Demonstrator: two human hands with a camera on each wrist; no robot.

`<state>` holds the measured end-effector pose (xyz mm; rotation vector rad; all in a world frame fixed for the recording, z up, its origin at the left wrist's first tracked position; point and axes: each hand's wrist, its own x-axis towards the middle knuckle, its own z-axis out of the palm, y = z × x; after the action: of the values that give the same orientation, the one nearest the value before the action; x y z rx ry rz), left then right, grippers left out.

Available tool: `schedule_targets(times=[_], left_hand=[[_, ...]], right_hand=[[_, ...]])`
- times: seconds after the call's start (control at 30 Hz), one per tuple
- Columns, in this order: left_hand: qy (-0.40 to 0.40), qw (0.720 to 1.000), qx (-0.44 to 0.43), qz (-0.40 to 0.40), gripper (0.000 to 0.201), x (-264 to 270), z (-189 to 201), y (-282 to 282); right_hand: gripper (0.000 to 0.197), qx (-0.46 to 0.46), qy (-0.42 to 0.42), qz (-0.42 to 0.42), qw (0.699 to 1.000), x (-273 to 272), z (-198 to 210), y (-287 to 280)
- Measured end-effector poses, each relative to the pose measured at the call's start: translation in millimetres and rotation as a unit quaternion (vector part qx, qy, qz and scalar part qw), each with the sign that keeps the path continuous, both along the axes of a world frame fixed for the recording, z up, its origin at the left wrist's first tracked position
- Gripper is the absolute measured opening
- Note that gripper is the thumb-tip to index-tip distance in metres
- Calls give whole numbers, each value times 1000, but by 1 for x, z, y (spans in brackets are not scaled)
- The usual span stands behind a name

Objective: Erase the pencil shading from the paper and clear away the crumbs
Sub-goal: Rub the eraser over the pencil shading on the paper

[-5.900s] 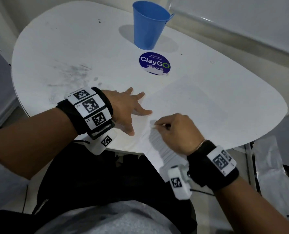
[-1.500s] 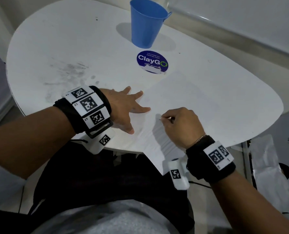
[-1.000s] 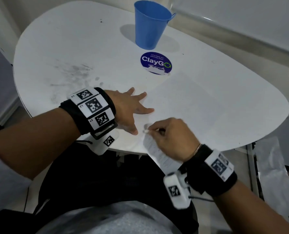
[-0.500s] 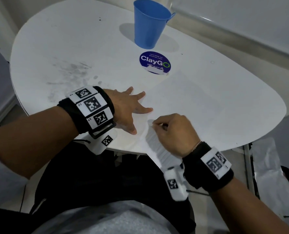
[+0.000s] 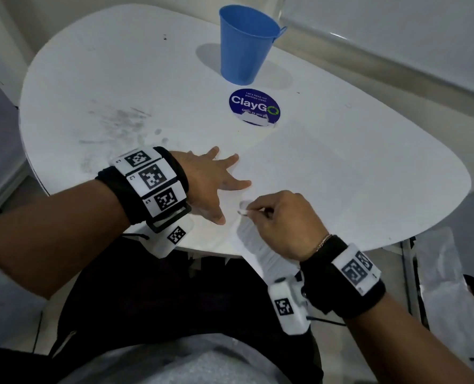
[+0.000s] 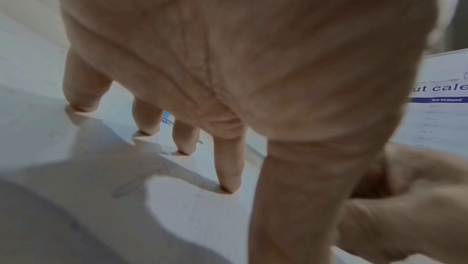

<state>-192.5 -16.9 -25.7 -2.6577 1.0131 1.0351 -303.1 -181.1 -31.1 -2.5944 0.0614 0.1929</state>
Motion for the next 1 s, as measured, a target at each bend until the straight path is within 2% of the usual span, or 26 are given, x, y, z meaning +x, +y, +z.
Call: schedule_targets(times=[0.07, 0.2, 0.33, 0.4, 0.5, 0.67, 0.8, 0.83, 0.93, 1.0], left_hand=[[6, 1000, -4, 2, 94, 1, -1, 1], [3, 1000, 2, -5, 93, 0, 1, 0], [2, 1000, 2, -4, 93, 1, 0, 0], [2, 1000, 4, -6, 93, 1, 0, 0], [4, 1000, 3, -5, 94, 1, 0, 0], [3, 1000, 2, 1, 94, 1, -2, 0], [6, 1000, 3, -5, 94, 1, 0, 0], [4, 1000, 2, -3, 94, 1, 0, 0], [0, 1000, 3, -3, 93, 1, 0, 1], [-1, 1000, 5, -5, 93, 1, 0, 1]], right_hand=[[16, -13, -20, -9, 1000, 3, -3, -5], [16, -1, 10, 81, 997, -20, 0, 18], [16, -15, -18, -17, 1000, 6, -2, -7], [16, -19, -19, -4, 1000, 2, -4, -4], [16, 7, 20, 66, 998, -16, 0, 15], [14, 11, -25, -19, 999, 6, -5, -7], [16, 8, 5, 71, 997, -15, -3, 17], [16, 5, 15, 69, 997, -14, -1, 15], [16, -5, -9, -4, 1000, 6, -1, -7], [16, -11, -15, -8, 1000, 6, -3, -10]])
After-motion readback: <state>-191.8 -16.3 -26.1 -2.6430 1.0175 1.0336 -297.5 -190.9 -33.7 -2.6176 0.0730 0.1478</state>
